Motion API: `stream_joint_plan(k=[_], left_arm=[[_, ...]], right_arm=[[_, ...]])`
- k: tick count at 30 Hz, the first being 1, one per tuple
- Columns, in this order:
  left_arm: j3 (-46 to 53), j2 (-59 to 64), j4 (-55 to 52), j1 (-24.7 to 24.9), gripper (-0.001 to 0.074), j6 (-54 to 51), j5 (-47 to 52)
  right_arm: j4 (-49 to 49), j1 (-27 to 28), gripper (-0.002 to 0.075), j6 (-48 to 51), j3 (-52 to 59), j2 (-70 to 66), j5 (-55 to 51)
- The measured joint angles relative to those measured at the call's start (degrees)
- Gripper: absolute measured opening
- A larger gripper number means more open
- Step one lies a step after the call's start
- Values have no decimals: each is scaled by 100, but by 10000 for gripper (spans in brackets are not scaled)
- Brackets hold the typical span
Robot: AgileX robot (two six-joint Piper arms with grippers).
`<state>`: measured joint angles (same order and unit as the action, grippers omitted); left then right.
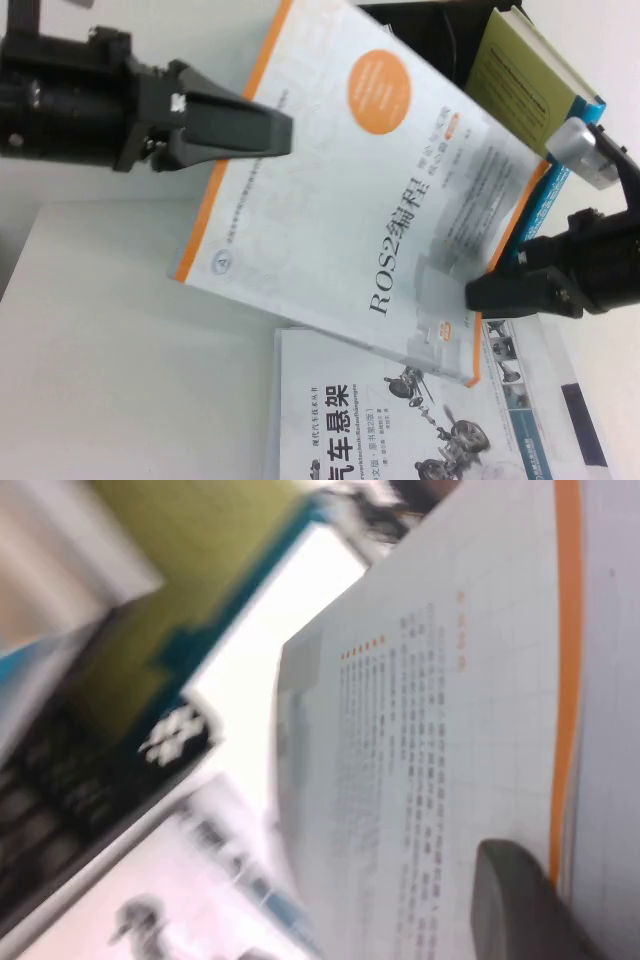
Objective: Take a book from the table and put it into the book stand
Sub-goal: Place the book on the book shelf
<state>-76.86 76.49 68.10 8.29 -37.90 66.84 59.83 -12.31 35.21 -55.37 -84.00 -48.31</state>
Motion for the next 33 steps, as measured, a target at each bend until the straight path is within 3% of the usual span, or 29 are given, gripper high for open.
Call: stream_joint_plan(k=[7, 11, 23, 33], left_arm=[[-712, -32, -892, 1192, 104, 456, -1170], [-798, -22, -1094, 1563, 104, 524, -1747], [-822, 179, -1454, 1728, 104, 701, -2457], [-822, 203, -1813, 1763, 103, 1241, -3238]], right_arm=[[0, 0, -2, -69, -682, -11, 194], [-255, 0, -2, -390, -1145, -109, 435], [-1202, 0, -2, -1019, -1779, -555, 124], [-2153, 0, -2, -1341, -1779, 819, 465]])
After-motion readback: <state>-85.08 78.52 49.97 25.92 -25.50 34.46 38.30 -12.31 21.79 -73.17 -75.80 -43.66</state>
